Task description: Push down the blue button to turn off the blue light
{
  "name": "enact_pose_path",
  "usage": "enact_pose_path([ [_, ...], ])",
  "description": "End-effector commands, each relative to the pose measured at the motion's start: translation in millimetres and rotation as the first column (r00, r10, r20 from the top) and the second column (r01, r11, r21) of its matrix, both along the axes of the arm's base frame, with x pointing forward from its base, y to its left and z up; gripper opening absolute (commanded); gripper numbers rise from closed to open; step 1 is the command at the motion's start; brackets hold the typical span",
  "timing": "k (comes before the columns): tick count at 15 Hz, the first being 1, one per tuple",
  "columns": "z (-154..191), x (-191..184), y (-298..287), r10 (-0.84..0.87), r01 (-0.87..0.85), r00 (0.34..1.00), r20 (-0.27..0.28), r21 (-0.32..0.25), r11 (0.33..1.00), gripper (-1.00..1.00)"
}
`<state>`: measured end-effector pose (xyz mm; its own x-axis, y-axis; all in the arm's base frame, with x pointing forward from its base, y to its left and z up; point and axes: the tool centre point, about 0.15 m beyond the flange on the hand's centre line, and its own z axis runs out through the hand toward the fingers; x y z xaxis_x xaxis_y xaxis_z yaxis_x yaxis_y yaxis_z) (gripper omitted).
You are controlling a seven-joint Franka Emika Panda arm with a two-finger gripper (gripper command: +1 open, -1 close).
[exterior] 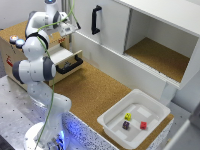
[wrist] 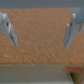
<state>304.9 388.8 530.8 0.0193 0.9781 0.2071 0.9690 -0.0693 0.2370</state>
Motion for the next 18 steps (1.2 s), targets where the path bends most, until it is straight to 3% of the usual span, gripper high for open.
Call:
enact_pose_path([
  [1,8.7,-30.1,91.5,0.250,-0.270,0.957,-0.144,-0.141,0.952,1.00],
  [5,0.6,-64.6,116.8,0.368,-0.392,0.914,-0.171,-0.144,0.908,1.00],
  [6,3.7,-75.5,122.4,0.400,-0.424,0.900,-0.171,-0.134,0.896,-1.00],
  [10,10.7,-94.9,127.1,0.451,-0.474,0.873,-0.185,-0.107,0.874,-1.00],
  [12,10.4,-98.3,127.2,0.417,-0.446,0.877,-0.241,-0.083,0.891,-1.00],
  [15,14.9,-107.4,123.2,0.421,-0.456,0.865,-0.273,-0.074,0.887,-1.00],
  [18,22.1,-119.6,124.6,0.451,-0.483,0.848,-0.277,-0.053,0.874,-1.00],
])
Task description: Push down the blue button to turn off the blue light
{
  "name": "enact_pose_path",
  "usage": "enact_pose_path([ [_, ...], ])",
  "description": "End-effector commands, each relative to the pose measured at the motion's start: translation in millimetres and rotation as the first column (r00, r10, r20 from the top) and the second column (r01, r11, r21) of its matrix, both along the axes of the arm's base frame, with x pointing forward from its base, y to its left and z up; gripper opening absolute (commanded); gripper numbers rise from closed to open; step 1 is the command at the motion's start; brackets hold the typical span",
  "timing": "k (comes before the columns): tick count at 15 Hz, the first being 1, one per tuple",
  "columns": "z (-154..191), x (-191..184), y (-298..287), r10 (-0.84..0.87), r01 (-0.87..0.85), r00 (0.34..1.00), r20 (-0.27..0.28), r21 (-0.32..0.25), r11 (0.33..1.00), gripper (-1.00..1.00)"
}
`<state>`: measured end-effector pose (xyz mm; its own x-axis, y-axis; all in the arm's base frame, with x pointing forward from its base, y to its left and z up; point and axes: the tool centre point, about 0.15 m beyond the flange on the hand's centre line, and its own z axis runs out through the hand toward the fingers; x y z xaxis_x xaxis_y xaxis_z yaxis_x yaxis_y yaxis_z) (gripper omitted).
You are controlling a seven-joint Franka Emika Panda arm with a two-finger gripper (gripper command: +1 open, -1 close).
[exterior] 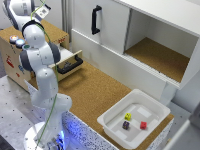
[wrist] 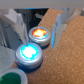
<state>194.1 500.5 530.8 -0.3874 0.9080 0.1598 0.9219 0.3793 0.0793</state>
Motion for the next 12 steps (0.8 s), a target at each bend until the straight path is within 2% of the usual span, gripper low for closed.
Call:
enact_pose_path([
  [1,17.4,-10.4,16.4,0.042,-0.051,0.992,-0.118,-0.075,0.996,-1.00],
  [5,-12.3,-20.9,31.4,0.031,-0.043,0.995,-0.096,-0.124,0.991,-1.00],
  [7,-26.7,-29.6,34.6,0.036,-0.051,0.994,-0.103,-0.154,0.987,-1.00],
  [12,-49.1,-40.1,35.8,0.033,-0.056,0.992,-0.125,-0.187,0.981,-1.00],
])
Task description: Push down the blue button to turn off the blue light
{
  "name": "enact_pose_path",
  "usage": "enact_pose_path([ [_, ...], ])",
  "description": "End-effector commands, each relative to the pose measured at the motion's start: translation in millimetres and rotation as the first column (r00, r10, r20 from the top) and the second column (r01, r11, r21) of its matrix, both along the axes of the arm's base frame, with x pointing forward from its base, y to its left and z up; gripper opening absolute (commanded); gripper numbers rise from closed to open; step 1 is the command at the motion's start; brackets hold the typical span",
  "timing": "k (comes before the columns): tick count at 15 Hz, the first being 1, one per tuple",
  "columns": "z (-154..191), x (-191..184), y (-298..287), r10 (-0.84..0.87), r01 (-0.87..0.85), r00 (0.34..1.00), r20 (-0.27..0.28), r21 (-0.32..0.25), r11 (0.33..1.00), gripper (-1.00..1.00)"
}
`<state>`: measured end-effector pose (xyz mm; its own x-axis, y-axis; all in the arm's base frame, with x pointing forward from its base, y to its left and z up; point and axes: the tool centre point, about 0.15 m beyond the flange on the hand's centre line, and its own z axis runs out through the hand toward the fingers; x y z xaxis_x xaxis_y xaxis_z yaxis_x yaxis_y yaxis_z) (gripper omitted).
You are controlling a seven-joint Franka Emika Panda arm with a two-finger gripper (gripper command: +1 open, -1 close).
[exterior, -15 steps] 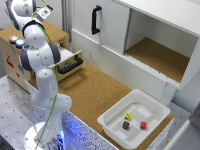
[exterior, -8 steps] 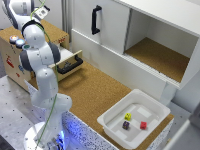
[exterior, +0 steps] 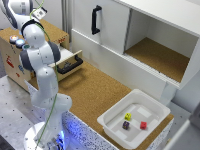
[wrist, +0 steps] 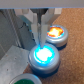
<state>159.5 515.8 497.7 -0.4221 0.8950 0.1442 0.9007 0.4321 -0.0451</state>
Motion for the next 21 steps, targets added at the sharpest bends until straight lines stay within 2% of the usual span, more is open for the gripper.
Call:
enact_pose_path([
  [1,-22.4,-4.2,22.2,-0.014,0.012,1.000,-0.012,-0.137,0.990,-1.00],
  [4,-43.6,0.0,28.8,-0.036,0.035,0.999,-0.005,-0.160,0.986,-1.00],
  [7,-73.9,12.5,33.5,-0.072,0.075,0.997,0.025,-0.200,0.977,-1.00],
  [8,-74.0,20.0,32.1,-0.092,0.098,0.995,0.041,-0.191,0.977,-1.00],
  [9,-60.7,29.2,30.4,-0.111,0.118,0.993,0.050,-0.152,0.981,-1.00],
  [10,-31.7,44.3,25.1,-0.160,0.162,0.986,0.037,-0.087,0.983,-1.00],
  [11,16.9,55.3,6.9,-0.180,0.180,0.983,0.033,0.017,0.984,-1.00],
  [12,38.6,59.0,-6.4,-0.191,0.188,0.980,0.047,0.059,0.980,-1.00],
  [13,53.7,63.9,-19.7,-0.212,0.207,0.976,0.057,0.084,0.975,1.00],
  [15,58.9,82.0,-45.7,-0.286,0.280,0.957,0.052,0.106,0.954,1.00],
  [16,50.4,93.1,-51.6,-0.330,0.324,0.943,0.051,0.094,0.941,1.00],
  [20,2.9,134.8,-83.4,-0.498,0.498,0.867,-0.004,0.011,0.867,1.00],
  [21,-14.6,145.9,-98.6,-0.558,0.558,0.829,-0.035,-0.021,0.830,1.00],
])
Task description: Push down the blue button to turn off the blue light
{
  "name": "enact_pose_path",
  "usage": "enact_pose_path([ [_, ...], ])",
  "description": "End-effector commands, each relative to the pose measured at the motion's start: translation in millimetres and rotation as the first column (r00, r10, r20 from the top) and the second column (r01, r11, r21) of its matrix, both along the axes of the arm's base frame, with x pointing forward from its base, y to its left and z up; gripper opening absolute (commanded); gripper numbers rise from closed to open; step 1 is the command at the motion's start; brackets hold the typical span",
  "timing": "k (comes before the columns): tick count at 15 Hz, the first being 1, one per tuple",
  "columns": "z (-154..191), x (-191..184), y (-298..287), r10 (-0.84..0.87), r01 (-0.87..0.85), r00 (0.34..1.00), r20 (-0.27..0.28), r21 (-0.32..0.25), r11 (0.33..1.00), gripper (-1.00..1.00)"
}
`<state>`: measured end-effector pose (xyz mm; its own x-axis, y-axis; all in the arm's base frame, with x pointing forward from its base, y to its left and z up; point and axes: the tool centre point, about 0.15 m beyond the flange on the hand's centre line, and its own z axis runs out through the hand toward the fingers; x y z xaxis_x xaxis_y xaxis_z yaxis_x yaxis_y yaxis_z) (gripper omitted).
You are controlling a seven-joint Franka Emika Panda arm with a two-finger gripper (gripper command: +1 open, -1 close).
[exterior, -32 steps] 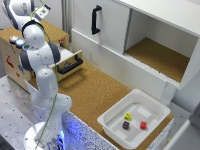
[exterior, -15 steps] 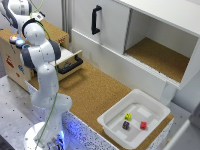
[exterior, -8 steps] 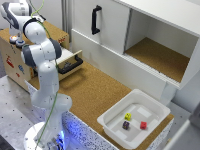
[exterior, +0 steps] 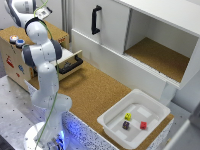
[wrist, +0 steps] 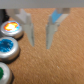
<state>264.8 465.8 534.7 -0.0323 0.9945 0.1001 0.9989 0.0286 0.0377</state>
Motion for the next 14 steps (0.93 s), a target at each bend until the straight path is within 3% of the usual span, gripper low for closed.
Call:
enact_pose_path([
  [1,-67.7,48.0,-62.9,-0.232,0.236,0.964,-0.132,0.017,0.971,1.00],
  [3,-92.3,64.0,-98.3,-0.368,0.369,0.923,-0.110,-0.006,0.929,1.00],
  [8,-102.1,97.2,-190.2,-0.600,0.605,0.792,-0.115,0.012,0.796,1.00],
  [12,-61.5,90.2,-237.9,-0.635,0.634,0.772,-0.024,0.084,0.769,1.00],
  [14,-55.5,90.4,-258.8,-0.654,0.650,0.756,0.030,0.073,0.756,1.00],
])
